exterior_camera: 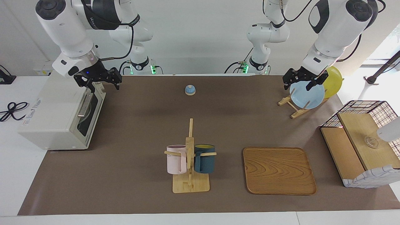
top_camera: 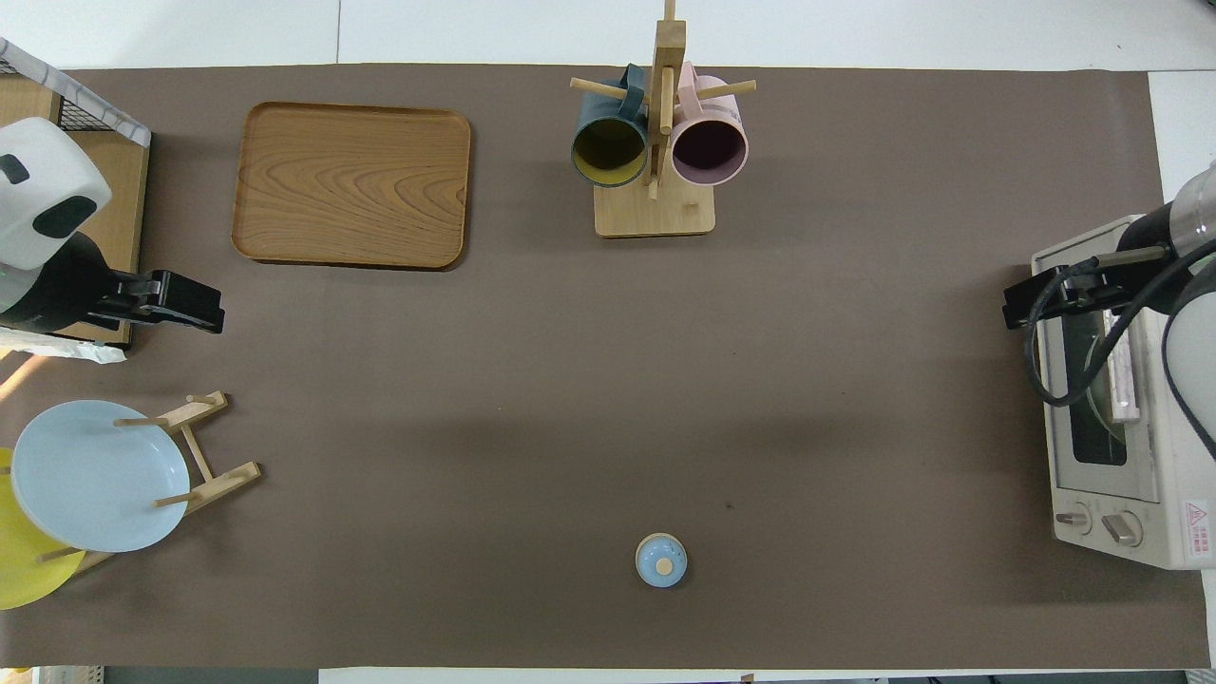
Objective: Put corn in oven
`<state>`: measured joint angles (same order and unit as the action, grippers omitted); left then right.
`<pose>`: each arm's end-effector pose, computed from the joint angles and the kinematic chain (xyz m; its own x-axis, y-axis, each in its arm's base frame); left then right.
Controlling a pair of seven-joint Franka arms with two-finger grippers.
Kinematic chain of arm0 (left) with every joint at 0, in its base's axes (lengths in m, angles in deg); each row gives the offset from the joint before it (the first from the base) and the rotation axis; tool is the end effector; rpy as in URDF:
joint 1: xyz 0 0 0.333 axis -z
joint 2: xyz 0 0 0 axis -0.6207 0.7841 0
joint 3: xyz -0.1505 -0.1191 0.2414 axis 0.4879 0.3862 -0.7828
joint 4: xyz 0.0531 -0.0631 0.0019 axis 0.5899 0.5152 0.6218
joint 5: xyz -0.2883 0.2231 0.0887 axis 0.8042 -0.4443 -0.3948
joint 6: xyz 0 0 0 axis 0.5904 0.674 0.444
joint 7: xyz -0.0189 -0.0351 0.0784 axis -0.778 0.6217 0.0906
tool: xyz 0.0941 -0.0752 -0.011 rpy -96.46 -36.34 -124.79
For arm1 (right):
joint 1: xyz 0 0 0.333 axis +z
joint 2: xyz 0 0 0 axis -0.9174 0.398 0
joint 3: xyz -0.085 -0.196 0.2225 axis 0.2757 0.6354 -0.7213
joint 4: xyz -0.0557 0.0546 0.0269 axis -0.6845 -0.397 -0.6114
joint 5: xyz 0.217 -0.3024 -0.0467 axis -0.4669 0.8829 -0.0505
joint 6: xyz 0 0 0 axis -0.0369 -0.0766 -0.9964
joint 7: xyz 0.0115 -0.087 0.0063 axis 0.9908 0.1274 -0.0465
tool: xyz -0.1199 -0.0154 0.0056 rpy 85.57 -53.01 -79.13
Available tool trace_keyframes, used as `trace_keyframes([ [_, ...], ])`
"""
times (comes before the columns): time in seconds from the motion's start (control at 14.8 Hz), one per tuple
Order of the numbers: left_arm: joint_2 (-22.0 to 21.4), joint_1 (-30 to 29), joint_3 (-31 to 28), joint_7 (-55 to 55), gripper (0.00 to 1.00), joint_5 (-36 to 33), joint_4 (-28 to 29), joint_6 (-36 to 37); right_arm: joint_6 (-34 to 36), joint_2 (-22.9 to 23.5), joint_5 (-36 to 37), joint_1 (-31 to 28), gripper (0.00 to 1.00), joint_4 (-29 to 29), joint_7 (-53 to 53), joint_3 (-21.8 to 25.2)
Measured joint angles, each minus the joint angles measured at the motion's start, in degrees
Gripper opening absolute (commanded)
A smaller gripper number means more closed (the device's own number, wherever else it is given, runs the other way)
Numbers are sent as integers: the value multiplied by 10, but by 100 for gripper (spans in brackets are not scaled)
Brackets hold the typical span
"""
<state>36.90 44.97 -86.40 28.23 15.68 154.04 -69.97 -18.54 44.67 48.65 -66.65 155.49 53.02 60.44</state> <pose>0.5184 -0.0776 0.5704 0.9903 -0.1180 -0.0730 -0.1159 -0.9927 0.0324 0.5325 0.0125 0.5657 0.9899 0.0945 -0.1060 0.0948 -0.9955 -0.0022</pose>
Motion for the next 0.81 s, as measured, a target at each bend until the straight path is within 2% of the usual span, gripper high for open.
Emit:
trace_keyframes([
  [0.81,0,0,0,0,100,0,0,0,0,4,0,-3,100,-6,-2,2],
])
